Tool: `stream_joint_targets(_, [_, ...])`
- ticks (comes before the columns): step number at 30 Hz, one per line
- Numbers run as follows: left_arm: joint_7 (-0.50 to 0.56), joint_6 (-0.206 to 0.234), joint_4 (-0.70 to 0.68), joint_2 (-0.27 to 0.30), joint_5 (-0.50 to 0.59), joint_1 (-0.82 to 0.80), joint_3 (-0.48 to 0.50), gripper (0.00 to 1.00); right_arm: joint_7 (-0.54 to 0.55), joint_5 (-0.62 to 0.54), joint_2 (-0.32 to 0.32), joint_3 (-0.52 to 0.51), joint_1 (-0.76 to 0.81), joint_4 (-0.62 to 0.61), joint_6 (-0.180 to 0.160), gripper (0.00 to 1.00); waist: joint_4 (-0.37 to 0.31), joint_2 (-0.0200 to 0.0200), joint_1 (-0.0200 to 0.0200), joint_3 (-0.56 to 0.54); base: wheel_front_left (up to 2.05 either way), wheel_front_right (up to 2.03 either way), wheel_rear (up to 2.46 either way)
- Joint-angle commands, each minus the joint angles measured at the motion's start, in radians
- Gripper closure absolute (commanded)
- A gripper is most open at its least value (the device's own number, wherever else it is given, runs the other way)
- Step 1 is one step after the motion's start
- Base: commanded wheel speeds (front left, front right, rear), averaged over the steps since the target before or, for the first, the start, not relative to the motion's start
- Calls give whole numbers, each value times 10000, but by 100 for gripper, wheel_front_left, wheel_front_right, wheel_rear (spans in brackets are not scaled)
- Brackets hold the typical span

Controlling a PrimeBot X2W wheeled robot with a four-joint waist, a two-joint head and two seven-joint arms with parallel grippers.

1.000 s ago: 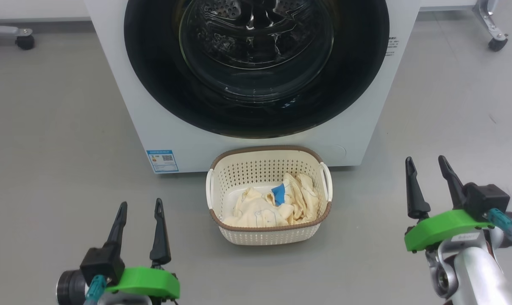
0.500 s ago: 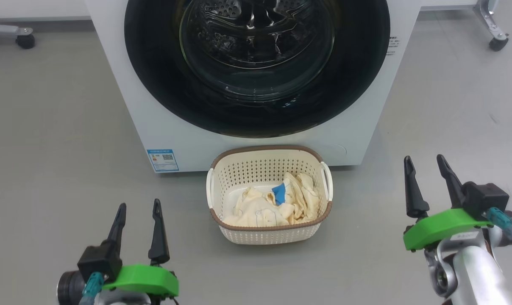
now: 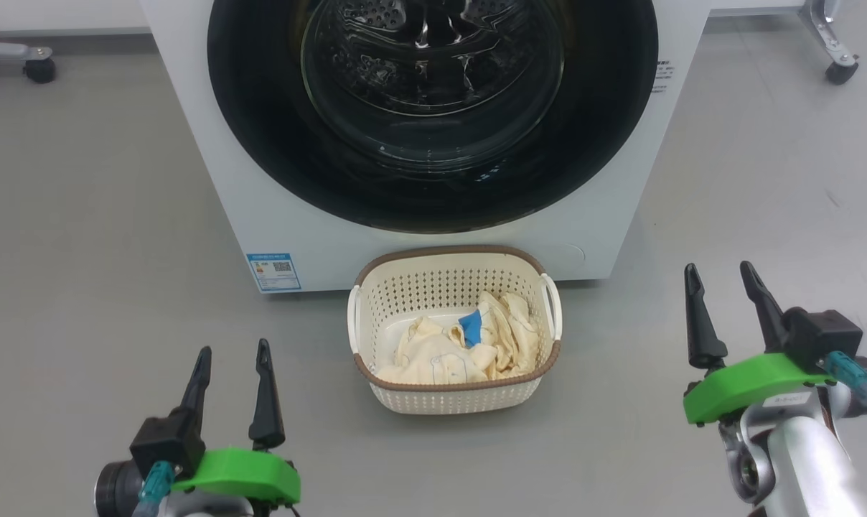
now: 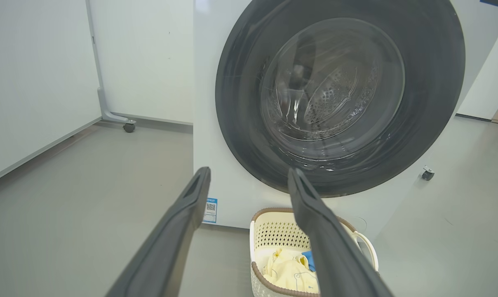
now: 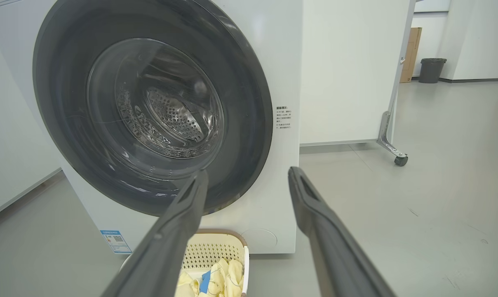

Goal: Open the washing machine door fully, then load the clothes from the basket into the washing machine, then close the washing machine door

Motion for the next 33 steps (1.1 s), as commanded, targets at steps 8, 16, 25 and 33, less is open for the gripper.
stream_joint_targets(8, [-143,14,-227,139,-71,-474,316,0,-95,-19,-171,186,-528,-323,-30,0,7,-1,0,-52,0,0,0])
stream_joint_targets(16, [-143,122,-356,139,122,-456,286,0,-95,-112,-171,163,-517,-259,-30,0,74,-1,0,-127,9,10,-19])
stream_joint_targets(25, [-143,91,-312,139,206,-415,269,0,-95,-131,-171,164,-517,-219,-30,0,114,-1,0,-182,68,68,-135])
stream_joint_targets(33, [-143,83,-282,139,241,-411,231,0,-95,-124,-171,165,-527,-132,-30,0,105,-1,0,-167,118,118,-236])
